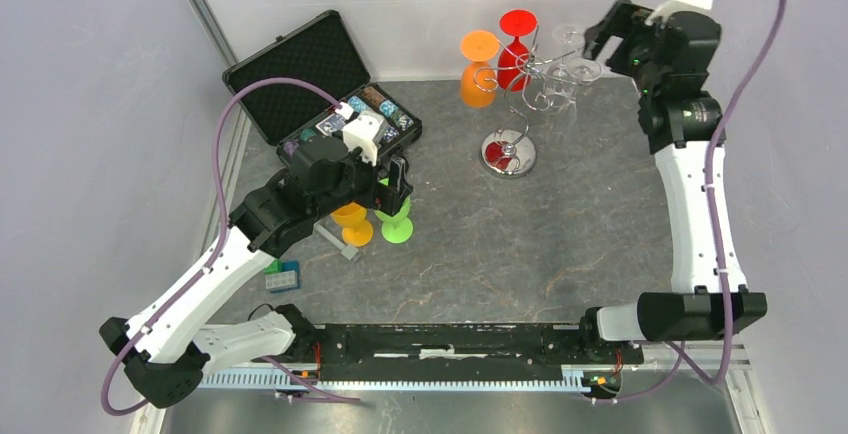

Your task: Take the wine glass off the wine glass rack

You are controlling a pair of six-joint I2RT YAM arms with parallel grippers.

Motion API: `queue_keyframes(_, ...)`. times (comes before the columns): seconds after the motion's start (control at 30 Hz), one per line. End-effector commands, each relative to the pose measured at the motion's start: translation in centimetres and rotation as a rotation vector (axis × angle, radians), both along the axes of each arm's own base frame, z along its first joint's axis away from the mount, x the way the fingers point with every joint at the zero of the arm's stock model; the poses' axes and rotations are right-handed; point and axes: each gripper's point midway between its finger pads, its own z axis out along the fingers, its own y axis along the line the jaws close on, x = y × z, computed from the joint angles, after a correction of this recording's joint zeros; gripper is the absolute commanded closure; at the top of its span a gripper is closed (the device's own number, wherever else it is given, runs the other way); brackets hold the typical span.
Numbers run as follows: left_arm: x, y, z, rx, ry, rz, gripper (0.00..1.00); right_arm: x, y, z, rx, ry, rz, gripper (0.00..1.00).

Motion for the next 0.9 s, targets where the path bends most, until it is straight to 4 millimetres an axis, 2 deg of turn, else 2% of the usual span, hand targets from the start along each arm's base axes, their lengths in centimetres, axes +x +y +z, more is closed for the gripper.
queue_keyframes(0.0, 0.3, -0.1, 1.1, -0.009, -0.064, -0.016, 0.0, 0.6, -1.7, -0.4, 0.202, -0.057, 0.165, 0.02)
queue_keyframes(0.03, 0.3, -0.1, 1.1, -0.007, -0.066, -0.017, 0.0, 0.5, -1.5, -0.8, 0.262, -0.095, 0.239, 0.02)
queue_keyframes(0.13, 0.3, 0.1, 1.2, -0.002, -0.072, -0.013, 0.0, -0.1, -2.8, -1.7, 0.443, -0.176, 0.348, 0.02)
queue_keyframes(0.23, 0.3, 0.3, 1.2, -0.003, -0.077, -0.012, 0.0, 0.3, -3.5, -3.6, 0.526, -0.147, 0.37, 0.03)
queue_keyframes(0.47, 0.2, 0.2, 1.1, -0.006, -0.074, -0.015, 0.0, 0.6, -2.8, -5.4, 0.652, -0.128, 0.429, 0.11)
queue_keyframes(0.77, 0.3, 0.3, 1.5, -0.018, -0.09, -0.008, 0.0, 1.6, -3.4, -7.6, 0.724, -0.086, 0.377, 0.22)
queue_keyframes(0.87, 0.3, 0.2, 1.4, -0.02, -0.089, -0.01, 0.0, 1.7, -2.9, -8.4, 0.736, -0.064, 0.383, 0.25)
